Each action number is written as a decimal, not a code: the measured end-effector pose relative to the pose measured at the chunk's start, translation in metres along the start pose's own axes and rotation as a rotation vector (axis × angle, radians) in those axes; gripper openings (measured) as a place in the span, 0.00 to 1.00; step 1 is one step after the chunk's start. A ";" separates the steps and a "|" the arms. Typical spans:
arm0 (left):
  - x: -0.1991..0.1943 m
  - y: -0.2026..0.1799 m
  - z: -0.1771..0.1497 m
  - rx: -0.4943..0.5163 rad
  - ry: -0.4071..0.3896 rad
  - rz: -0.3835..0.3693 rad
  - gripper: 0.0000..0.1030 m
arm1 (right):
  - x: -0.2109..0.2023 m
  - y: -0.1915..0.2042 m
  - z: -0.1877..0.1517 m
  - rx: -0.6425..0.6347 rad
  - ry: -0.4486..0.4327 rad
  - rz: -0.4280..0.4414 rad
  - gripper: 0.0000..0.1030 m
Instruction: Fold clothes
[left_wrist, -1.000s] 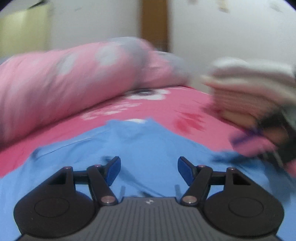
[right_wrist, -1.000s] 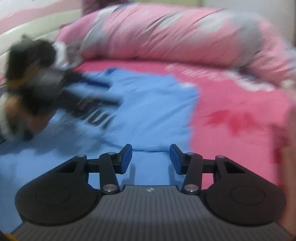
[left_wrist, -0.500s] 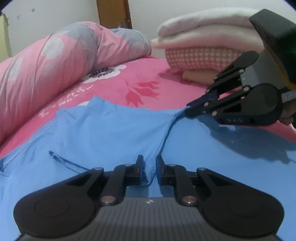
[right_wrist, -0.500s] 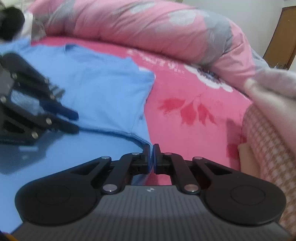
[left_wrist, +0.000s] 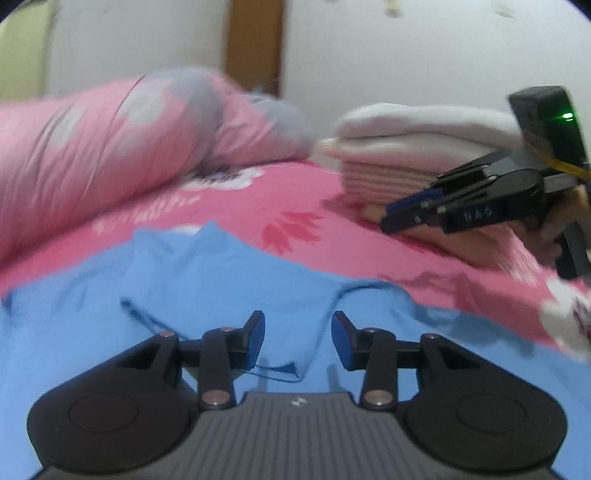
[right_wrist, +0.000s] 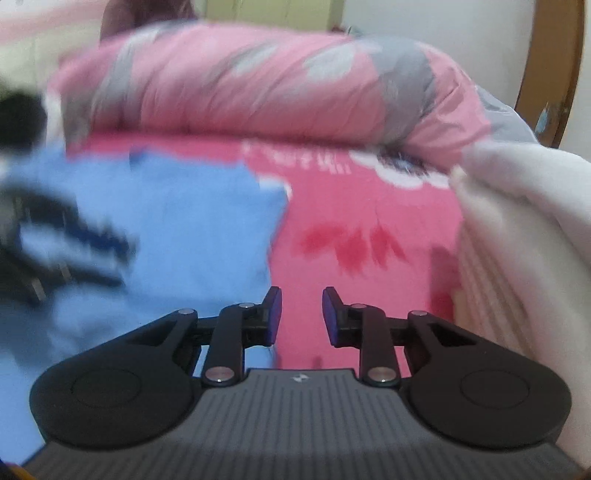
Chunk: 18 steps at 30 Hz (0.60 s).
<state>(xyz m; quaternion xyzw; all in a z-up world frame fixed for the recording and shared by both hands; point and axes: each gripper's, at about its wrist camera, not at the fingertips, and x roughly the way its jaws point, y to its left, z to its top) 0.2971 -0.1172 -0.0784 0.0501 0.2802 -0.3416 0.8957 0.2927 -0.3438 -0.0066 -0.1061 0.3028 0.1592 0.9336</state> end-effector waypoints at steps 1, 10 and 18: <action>0.007 0.001 -0.002 -0.032 0.019 0.005 0.37 | 0.011 0.001 0.010 0.008 -0.012 0.021 0.21; 0.028 -0.005 -0.017 -0.061 0.054 0.062 0.38 | 0.165 -0.008 0.068 0.150 0.070 0.179 0.18; 0.027 -0.002 -0.020 -0.085 0.044 0.044 0.38 | 0.207 -0.028 0.095 0.287 0.002 0.115 0.06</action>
